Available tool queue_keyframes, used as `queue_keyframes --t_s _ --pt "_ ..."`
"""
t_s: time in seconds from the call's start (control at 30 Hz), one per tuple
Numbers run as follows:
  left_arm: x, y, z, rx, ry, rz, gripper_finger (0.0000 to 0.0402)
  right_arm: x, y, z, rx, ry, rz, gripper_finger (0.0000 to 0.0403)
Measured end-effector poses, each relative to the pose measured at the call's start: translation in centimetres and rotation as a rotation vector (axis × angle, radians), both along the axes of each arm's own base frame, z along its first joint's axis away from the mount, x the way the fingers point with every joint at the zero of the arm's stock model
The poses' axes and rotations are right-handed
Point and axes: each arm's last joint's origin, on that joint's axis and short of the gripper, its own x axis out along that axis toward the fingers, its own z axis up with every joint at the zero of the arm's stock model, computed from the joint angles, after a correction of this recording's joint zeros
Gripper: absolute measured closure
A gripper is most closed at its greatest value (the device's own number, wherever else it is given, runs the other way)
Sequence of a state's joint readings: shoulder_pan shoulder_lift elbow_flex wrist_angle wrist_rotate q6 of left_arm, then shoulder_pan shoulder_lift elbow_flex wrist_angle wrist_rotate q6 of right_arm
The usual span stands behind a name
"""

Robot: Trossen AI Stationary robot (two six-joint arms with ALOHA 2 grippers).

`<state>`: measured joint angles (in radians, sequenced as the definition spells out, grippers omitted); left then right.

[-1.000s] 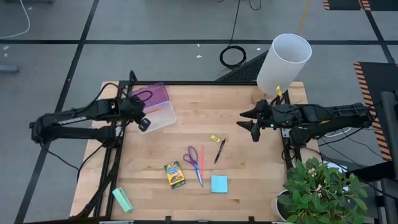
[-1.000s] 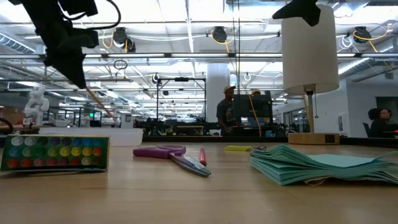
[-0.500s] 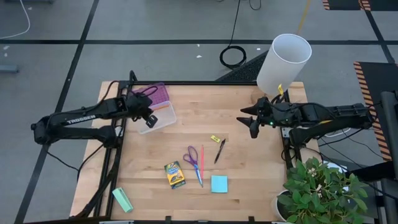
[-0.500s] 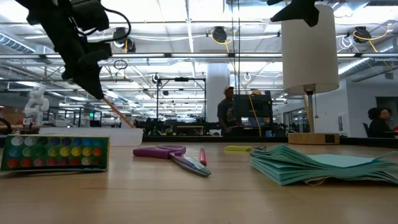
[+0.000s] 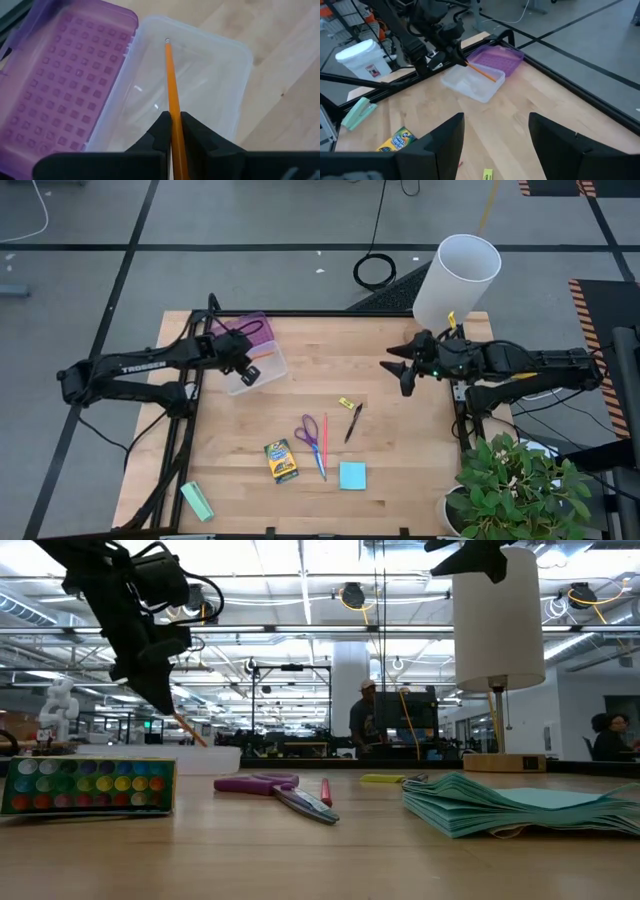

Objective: Pack school essentials
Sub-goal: Put the orange pencil into the supply box

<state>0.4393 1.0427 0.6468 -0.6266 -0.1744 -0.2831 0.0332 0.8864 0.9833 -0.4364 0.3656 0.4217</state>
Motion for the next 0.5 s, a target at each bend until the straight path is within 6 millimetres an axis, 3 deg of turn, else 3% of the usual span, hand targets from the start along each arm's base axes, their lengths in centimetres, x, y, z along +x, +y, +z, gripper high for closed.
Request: queue_keyframes --t_s 0.5 --pt "0.44 0.28 -0.26 0.024 0.002 0.031 0.0371 0.0 -0.03 -0.01 0.002 0.0 -0.002 0.0188"
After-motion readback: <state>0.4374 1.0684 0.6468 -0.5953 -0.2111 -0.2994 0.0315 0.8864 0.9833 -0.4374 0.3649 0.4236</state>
